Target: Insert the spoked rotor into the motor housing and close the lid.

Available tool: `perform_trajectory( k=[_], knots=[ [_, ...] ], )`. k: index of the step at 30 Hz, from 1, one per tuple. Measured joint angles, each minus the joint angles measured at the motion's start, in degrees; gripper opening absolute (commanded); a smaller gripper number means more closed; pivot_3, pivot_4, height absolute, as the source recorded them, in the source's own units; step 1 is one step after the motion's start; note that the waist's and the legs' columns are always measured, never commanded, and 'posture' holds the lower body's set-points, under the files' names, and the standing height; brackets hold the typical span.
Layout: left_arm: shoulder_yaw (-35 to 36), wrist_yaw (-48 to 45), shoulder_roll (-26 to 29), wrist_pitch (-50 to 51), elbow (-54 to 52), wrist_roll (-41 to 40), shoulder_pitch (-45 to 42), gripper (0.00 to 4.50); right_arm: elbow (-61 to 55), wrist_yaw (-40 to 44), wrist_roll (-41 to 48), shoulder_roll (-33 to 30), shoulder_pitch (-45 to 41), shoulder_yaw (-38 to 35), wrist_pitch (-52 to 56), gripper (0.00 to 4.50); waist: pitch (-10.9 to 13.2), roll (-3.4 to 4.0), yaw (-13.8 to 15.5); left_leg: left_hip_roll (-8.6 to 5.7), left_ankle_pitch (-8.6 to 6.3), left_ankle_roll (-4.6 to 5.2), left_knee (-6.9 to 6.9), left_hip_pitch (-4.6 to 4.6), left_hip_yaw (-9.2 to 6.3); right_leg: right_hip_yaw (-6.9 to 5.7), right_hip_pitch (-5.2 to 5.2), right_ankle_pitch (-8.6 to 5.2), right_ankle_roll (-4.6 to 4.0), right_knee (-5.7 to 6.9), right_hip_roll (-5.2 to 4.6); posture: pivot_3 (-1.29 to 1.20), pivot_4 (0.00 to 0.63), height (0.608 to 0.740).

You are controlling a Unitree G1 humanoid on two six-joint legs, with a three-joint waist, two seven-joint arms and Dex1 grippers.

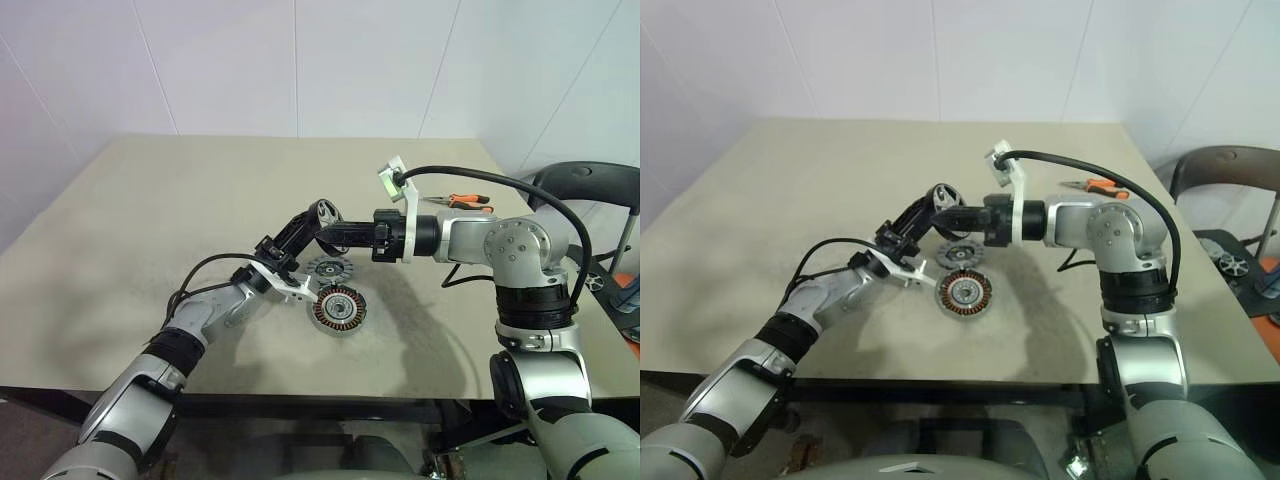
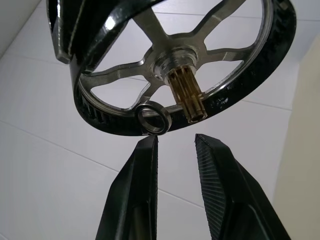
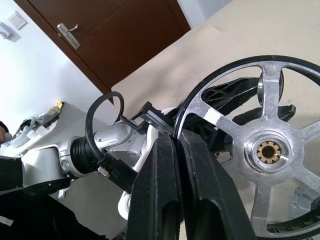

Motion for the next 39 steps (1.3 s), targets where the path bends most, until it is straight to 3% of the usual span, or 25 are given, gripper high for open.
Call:
perform_trajectory(
  k=[25, 30, 39],
  knots=[
    [-0.13, -0.02, 0.23, -0.45, -1.4, -0.52, 0.56, 1.25, 0.0, 0.58, -0.28, -0.18, -0.29, 1.96, -0.74, 0.0, 0.0, 0.0, -0.01, 0.0, 0.0, 0.0, 0.01, 0.0, 0.0, 0.0, 0.0, 0.0, 0.0, 0.02, 0.0, 0.0, 0.0, 0.74],
    [-0.11, -0.07, -0.34, -0.36, -0.87, -0.93, 0.53, 0.04, -0.05, 0.97, -0.8, -0.17, -0.29, 2.14, -0.91, 0.0, 0.0, 0.0, 0.01, 0.0, 0.0, 0.0, 0.03, 0.0, 0.0, 0.0, 0.0, 0.0, 0.0, 0.03, 0.0, 0.0, 0.0, 0.74],
    [-0.12, -0.38, -0.34, -0.15, -0.88, -0.97, 0.53, 0.04, -0.06, 0.98, -1.21, -0.12, -0.3, 2.12, -1.04, 0.0, -0.01, 0.0, 0.0, 0.0, 0.0, 0.0, 0.03, 0.0, 0.0, 0.0, 0.0, 0.0, 0.0, 0.03, 0.0, 0.0, 0.0, 0.74]
  ],
)
